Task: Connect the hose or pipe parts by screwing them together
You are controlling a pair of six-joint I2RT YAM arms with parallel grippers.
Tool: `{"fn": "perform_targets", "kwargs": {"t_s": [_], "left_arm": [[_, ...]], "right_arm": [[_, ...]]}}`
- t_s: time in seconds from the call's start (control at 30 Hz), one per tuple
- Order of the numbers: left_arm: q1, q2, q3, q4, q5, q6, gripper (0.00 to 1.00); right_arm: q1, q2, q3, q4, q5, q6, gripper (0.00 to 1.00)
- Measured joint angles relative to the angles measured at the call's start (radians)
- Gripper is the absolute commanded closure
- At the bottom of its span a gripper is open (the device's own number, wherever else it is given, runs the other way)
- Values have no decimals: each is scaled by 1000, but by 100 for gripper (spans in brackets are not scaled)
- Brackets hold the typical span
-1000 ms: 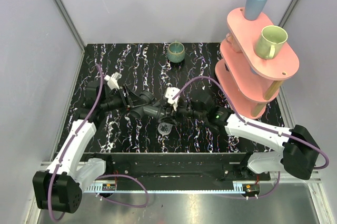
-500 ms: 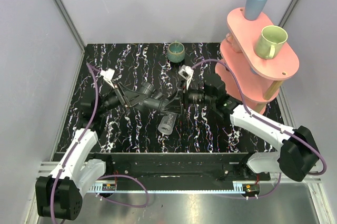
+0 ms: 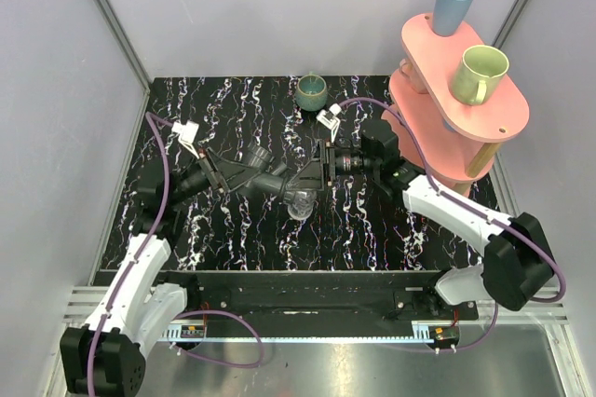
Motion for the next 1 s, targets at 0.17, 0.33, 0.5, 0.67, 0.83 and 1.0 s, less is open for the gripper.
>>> {"fn": "perform_targets", "kwargs": {"t_s": [0.17, 0.33, 0.5, 0.67, 0.83, 1.0], "left_arm": [[-27, 10, 123, -286, -20, 107, 100], [-34, 11, 224, -505, -76, 166, 100], [-34, 37, 274, -659, -141, 173, 100], [-29, 79, 325, -781, -199, 189, 100], [-21, 108, 334, -806, -219, 152, 100], [-18, 109, 334, -805, -227, 114, 100]], "right_arm": [[-3, -61, 10, -125, 148, -132, 0], [-5, -135, 60, -250, 315, -334, 0], [13, -187, 51, -283, 427, -558, 0], [138, -286, -13, -275, 496, -823, 0], [265, -317, -36, -250, 494, -1040, 0], [326, -314, -76, -240, 511, -1136, 0]]}}
